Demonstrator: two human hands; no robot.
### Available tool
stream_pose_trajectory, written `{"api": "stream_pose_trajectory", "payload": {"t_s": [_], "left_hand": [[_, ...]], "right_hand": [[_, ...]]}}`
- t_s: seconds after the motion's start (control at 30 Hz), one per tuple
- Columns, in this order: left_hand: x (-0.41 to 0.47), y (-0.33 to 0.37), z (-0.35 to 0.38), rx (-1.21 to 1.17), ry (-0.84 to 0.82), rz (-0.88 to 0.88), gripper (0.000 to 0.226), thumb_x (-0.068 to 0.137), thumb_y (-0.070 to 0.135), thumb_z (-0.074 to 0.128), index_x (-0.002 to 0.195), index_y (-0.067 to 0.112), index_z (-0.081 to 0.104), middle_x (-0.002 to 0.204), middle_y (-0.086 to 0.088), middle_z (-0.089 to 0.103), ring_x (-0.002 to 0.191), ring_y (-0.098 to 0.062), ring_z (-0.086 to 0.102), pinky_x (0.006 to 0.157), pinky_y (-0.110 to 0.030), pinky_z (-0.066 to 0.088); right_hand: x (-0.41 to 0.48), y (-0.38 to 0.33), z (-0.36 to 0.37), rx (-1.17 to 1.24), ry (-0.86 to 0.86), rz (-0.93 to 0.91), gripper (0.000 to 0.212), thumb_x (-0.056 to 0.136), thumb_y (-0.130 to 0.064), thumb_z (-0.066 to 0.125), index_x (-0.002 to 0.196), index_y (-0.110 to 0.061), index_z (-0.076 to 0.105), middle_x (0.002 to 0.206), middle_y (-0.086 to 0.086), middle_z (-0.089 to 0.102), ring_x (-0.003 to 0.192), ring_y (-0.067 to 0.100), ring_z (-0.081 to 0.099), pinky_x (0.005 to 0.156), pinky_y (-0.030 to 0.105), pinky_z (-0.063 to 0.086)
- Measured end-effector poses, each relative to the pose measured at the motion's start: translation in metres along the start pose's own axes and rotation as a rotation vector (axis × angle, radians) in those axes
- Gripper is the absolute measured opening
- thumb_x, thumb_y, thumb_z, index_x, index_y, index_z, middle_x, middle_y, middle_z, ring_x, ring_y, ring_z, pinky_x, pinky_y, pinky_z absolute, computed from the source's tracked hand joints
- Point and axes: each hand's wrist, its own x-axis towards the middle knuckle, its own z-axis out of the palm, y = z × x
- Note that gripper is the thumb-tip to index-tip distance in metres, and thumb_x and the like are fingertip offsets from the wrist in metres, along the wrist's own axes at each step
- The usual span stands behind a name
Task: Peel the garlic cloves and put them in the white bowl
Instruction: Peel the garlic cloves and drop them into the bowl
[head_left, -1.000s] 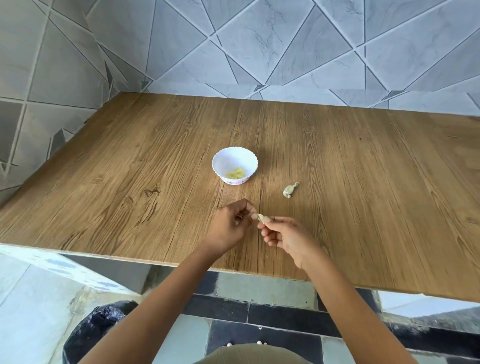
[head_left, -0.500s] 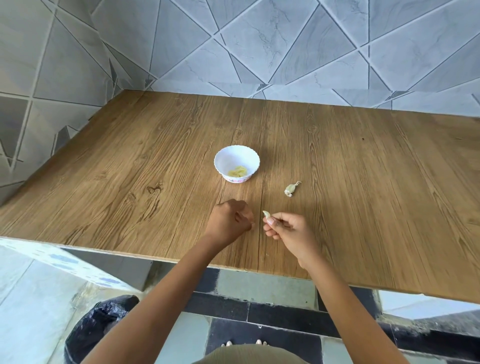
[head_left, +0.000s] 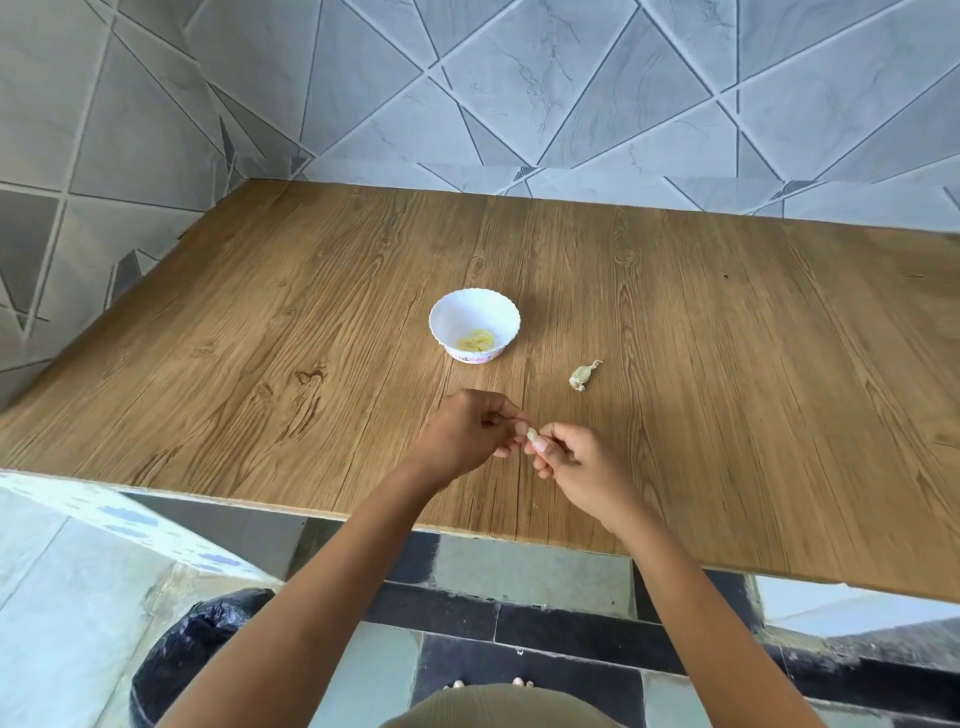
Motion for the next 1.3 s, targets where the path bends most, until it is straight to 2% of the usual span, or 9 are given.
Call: {"api": "stream_pose_trajectory", "payload": {"t_s": [0.13, 0.23, 0.4, 0.53, 0.67, 0.83, 0.93, 1.1, 1.3], "left_hand": [[-0.002, -0.005, 0.004, -0.028, 0.042, -0.031, 0.013, 0.092, 0.004, 0.057, 0.084, 0.003, 0.067, 0.070, -0.004, 0.066, 0.063, -0.008, 0.064, 0.062, -0.018, 0.054], [-0.005, -0.008, 0.007, -0.084, 0.074, -0.062, 0.017, 0.094, 0.010, 0.057, 0.082, 0.003, 0.067, 0.071, -0.005, 0.066, 0.061, -0.007, 0.064, 0.060, -0.018, 0.053], [-0.007, -0.011, 0.005, -0.174, 0.113, -0.105, 0.013, 0.092, 0.010, 0.059, 0.085, 0.001, 0.066, 0.077, -0.012, 0.068, 0.065, -0.014, 0.064, 0.058, -0.017, 0.051], [-0.007, -0.011, 0.003, -0.217, 0.146, -0.120, 0.009, 0.090, 0.005, 0.061, 0.089, -0.002, 0.066, 0.080, -0.015, 0.070, 0.065, -0.015, 0.066, 0.058, -0.020, 0.053], [-0.007, -0.011, 0.003, -0.251, 0.174, -0.141, 0.005, 0.087, 0.003, 0.064, 0.088, -0.001, 0.067, 0.077, -0.012, 0.071, 0.067, -0.015, 0.068, 0.061, -0.021, 0.054], [-0.010, -0.013, 0.002, -0.272, 0.191, -0.131, 0.006, 0.085, 0.001, 0.066, 0.090, -0.003, 0.068, 0.077, -0.015, 0.069, 0.069, -0.021, 0.064, 0.065, -0.025, 0.056], [-0.012, -0.013, 0.000, -0.312, 0.176, -0.131, 0.009, 0.085, 0.000, 0.065, 0.093, -0.004, 0.067, 0.077, -0.014, 0.068, 0.066, -0.016, 0.063, 0.064, -0.023, 0.054], [-0.011, -0.013, -0.003, -0.419, 0.129, -0.180, 0.012, 0.087, -0.003, 0.062, 0.098, -0.002, 0.067, 0.081, -0.010, 0.067, 0.067, -0.006, 0.065, 0.067, -0.017, 0.055], [-0.010, -0.013, -0.005, -0.500, 0.123, -0.208, 0.013, 0.086, -0.005, 0.062, 0.097, -0.001, 0.067, 0.088, -0.011, 0.071, 0.075, -0.011, 0.068, 0.072, -0.019, 0.057]], "right_hand": [[-0.001, 0.013, 0.009, -0.414, 0.272, -0.359, 0.012, 0.085, 0.005, 0.055, 0.083, -0.005, 0.060, 0.070, -0.001, 0.060, 0.058, 0.018, 0.057, 0.049, 0.030, 0.045], [-0.002, 0.016, 0.013, -0.441, 0.334, -0.421, 0.010, 0.084, 0.004, 0.058, 0.083, -0.005, 0.060, 0.070, 0.001, 0.060, 0.057, 0.020, 0.056, 0.045, 0.030, 0.044], [0.000, 0.016, 0.008, -0.105, 0.240, -0.191, 0.011, 0.089, -0.005, 0.059, 0.082, -0.009, 0.067, 0.067, -0.015, 0.059, 0.064, 0.005, 0.059, 0.062, 0.027, 0.051], [0.002, 0.019, 0.009, -0.068, 0.298, -0.140, 0.018, 0.080, -0.022, 0.074, 0.069, -0.009, 0.066, 0.055, -0.010, 0.055, 0.049, 0.003, 0.047, 0.050, 0.025, 0.039], [0.004, 0.017, 0.014, -0.175, 0.342, -0.171, 0.027, 0.080, -0.033, 0.073, 0.065, -0.012, 0.066, 0.052, -0.002, 0.057, 0.044, 0.011, 0.044, 0.043, 0.028, 0.033], [0.004, 0.014, 0.018, -0.283, 0.309, -0.182, 0.014, 0.086, -0.015, 0.067, 0.098, -0.015, 0.074, 0.074, -0.003, 0.069, 0.056, 0.004, 0.052, 0.049, 0.015, 0.038], [0.004, 0.011, 0.019, -0.331, 0.337, -0.205, 0.007, 0.081, -0.022, 0.073, 0.082, -0.016, 0.075, 0.066, -0.010, 0.065, 0.050, -0.004, 0.046, 0.045, 0.010, 0.030], [0.007, 0.008, 0.019, -0.469, 0.467, -0.260, 0.031, 0.070, -0.035, 0.080, 0.058, -0.015, 0.060, 0.052, -0.010, 0.049, 0.042, 0.007, 0.041, 0.040, 0.017, 0.023], [0.009, 0.008, 0.022, -0.465, 0.418, -0.285, 0.009, 0.079, -0.014, 0.075, 0.087, -0.017, 0.075, 0.076, -0.005, 0.069, 0.059, 0.011, 0.055, 0.049, 0.014, 0.027]]}}
